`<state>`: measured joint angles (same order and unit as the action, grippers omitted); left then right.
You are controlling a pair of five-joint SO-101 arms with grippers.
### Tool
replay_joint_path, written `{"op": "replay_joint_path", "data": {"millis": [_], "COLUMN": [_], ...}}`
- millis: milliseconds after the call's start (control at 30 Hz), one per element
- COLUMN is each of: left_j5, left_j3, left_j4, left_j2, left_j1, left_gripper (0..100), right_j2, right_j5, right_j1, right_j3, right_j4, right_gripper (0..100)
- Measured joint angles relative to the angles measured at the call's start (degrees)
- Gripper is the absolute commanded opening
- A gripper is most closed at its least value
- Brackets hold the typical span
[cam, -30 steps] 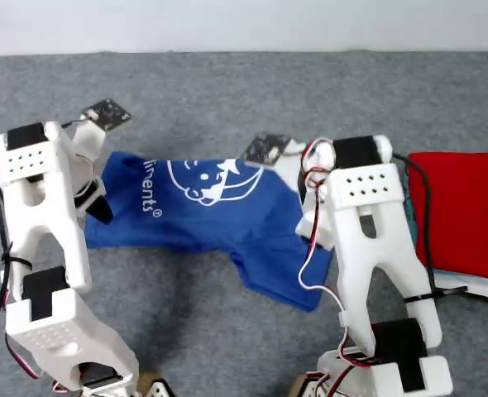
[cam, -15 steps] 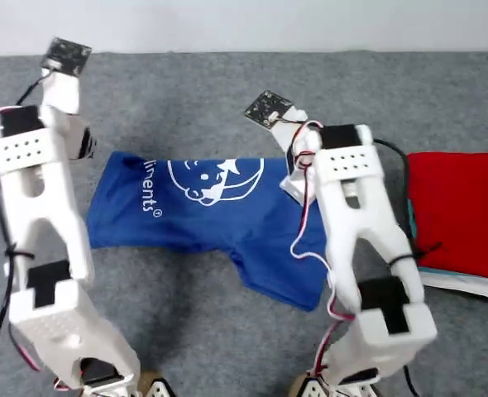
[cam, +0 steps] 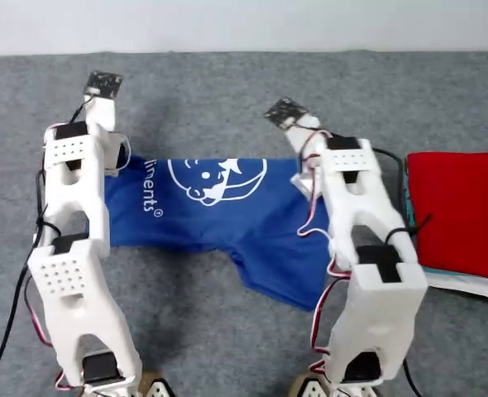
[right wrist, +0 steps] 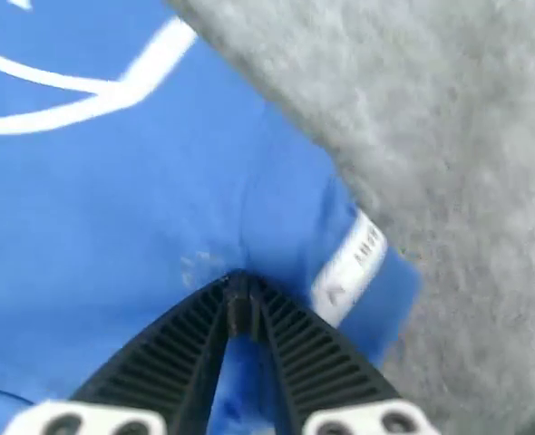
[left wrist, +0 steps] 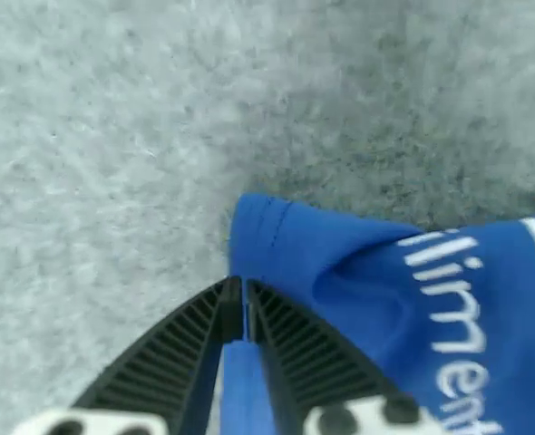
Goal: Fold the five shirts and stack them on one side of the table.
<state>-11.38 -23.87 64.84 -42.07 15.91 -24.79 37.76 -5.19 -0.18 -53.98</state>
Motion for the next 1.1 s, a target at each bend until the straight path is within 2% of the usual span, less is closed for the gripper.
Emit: {"op": "replay_joint_path", "data": {"millis": [167,300,467,600,800,967,1100], "left_j5": [0.0,0.0,0.0,0.0,0.0,0.0,0.0], "left_j3": [-9.67,-19.16,-34.29,-46.33,-48.97,-48.97,-50.11], "left_j4": [4.13,10.11,20.57,27.43,27.69,26.64,26.81], "left_j2": [-7.38,-11.87,-12.84,-13.8,-20.75,-27.96,-28.48], "left_j1": [3.43,4.57,3.87,0.09,-6.07,-5.45,-3.34], "left_gripper": [1,1,1,2,2,2,2], "right_j2": [-0.53,-0.53,-0.53,-0.53,-0.53,-0.53,-0.53], "right_j5": [0.0,1.41,2.37,2.46,2.46,2.46,2.46], "right_j1": [4.75,5.71,5.1,2.64,-0.26,-1.23,-0.79], "right_j3": [0.0,0.0,-4.66,-8.53,-8.88,-8.88,-8.88], "right_j4": [0.0,-0.53,-6.86,-10.11,-11.6,-13.36,-13.54], "right_gripper": [1.0,1.0,1.0,1.0,0.9,0.9,0.9]}}
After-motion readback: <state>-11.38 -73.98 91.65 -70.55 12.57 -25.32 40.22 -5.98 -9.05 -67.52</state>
